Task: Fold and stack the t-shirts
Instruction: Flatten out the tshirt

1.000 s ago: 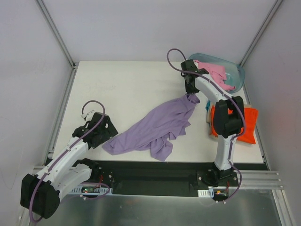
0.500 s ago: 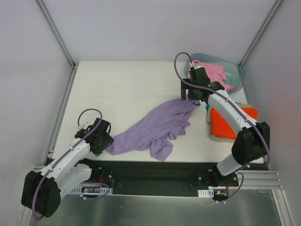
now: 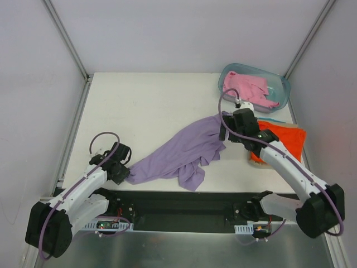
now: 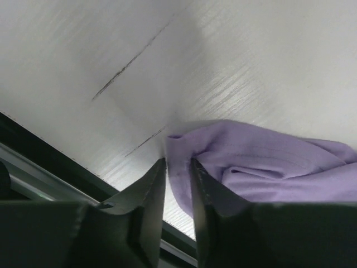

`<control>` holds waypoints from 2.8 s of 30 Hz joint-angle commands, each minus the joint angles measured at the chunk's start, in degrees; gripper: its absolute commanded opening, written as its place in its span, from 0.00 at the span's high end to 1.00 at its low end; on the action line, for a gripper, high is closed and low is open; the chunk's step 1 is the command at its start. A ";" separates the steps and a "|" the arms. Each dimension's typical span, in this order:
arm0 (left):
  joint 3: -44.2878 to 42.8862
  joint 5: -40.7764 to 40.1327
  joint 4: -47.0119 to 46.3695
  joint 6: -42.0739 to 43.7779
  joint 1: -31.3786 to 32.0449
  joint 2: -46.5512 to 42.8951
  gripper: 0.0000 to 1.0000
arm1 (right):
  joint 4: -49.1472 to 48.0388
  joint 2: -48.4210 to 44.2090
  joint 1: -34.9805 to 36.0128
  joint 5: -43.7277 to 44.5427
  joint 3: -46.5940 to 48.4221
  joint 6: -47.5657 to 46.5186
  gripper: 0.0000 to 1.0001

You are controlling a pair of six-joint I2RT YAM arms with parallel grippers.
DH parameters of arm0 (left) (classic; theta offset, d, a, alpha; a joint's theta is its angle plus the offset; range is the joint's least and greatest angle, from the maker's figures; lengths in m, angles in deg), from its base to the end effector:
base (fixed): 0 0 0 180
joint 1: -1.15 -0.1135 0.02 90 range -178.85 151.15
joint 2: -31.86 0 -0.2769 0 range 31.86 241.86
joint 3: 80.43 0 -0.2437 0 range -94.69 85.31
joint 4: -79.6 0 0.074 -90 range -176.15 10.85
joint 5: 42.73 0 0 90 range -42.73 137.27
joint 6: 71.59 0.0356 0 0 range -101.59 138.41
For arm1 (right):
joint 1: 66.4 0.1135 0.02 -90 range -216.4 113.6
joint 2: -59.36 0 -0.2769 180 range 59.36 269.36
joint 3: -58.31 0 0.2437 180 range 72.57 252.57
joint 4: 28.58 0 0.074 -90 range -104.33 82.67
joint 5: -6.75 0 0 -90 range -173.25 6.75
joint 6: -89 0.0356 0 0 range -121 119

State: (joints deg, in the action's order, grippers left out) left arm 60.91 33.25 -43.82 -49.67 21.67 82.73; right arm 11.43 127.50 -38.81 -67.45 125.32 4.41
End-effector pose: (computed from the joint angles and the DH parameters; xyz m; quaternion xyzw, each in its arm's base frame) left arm 0.1179 -0.0349 0.1756 -0.4139 0.8837 -0.0417 0.2145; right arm 0.2190 0.1035 0.2945 -0.1177 0.8959 -0.0036 0.4283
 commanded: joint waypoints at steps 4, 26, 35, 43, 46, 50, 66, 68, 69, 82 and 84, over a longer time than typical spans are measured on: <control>-2.22 -0.92 -6.55 0.66 -0.65 5.90 1.00 | -2.74 -11.01 -3.07 1.53 -4.41 8.22 0.04; -3.81 -8.21 -6.73 0.57 -0.65 -5.25 1.00 | 5.61 24.05 -11.25 -10.70 13.42 6.02 0.46; -3.81 -7.86 -6.73 1.28 -0.65 -7.28 1.00 | 5.09 31.87 -11.25 -9.81 15.54 6.37 0.55; -3.63 -7.16 -6.64 1.45 -0.65 -7.72 1.00 | 0.10 35.83 -11.25 -12.89 15.37 6.63 0.58; -3.81 -7.16 -6.64 1.98 -0.65 -8.16 1.00 | -2.89 36.27 -11.25 -14.56 14.23 6.98 0.68; -3.90 -6.46 -6.73 2.51 -0.65 -8.33 1.00 | -5.01 37.06 -11.25 -15.18 13.52 7.51 0.77; -5.04 -3.91 -6.73 5.75 -0.65 -10.70 1.00 | -26.64 13.09 -11.16 -27.21 -3.18 4.00 0.99; -6.18 -4.35 -6.82 6.81 -0.65 -11.14 1.00 | -26.02 7.82 -10.81 -26.52 -3.53 3.56 0.99; -6.88 -4.52 -6.73 7.60 -0.65 -11.32 1.00 | -22.28 6.32 -9.68 -25.21 -3.27 2.60 0.99; -18.47 -8.56 -6.91 11.82 -0.65 -16.67 1.00 | -13.02 -11.79 -2.90 -5.42 4.62 -6.36 0.99; -23.22 -10.06 -7.34 12.96 -0.65 -18.17 1.00 | -11.70 -14.77 -2.90 -5.24 8.58 -7.69 0.99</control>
State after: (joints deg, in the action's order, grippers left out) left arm 46.99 28.09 -49.42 -39.96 21.67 68.06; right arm -0.48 119.44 -41.91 -77.60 124.82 1.94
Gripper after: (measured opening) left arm 0.008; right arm 0.013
